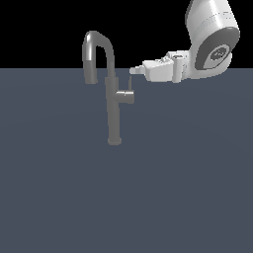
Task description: Turn on the faucet by rotating a designated handle.
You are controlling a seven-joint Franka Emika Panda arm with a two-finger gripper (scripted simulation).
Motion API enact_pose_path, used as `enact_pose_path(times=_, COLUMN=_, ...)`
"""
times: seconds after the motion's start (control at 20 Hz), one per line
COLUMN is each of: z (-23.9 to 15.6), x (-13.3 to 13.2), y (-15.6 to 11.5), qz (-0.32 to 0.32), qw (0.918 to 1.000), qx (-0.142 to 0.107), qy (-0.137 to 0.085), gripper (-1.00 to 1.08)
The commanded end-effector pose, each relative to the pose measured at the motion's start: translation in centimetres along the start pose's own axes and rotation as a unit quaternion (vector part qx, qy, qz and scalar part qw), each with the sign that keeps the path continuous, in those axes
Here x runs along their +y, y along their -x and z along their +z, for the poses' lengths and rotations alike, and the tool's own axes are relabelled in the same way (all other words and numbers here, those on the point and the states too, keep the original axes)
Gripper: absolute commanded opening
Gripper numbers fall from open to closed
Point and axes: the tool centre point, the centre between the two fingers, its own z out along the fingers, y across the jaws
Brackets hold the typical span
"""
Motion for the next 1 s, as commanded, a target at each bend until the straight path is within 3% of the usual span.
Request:
enact_pose_path(times=0.0, z=0.2, x=-0.2, y=-1.1, qz=0.018, qw=0.9996, qx=-0.016, qy=-0.018, gripper=-1.0)
enact_pose_path(times=0.35, z=0.5, x=-0.5, y=-2.9, qz=0.045, qw=0.9972, qx=-0.039, qy=-0.044, gripper=-1.0)
enact_pose_path(times=0.95, z=0.7, x=0.5, y=-2.5, qz=0.048, qw=0.9968, qx=-0.042, qy=-0.047, gripper=-1.0)
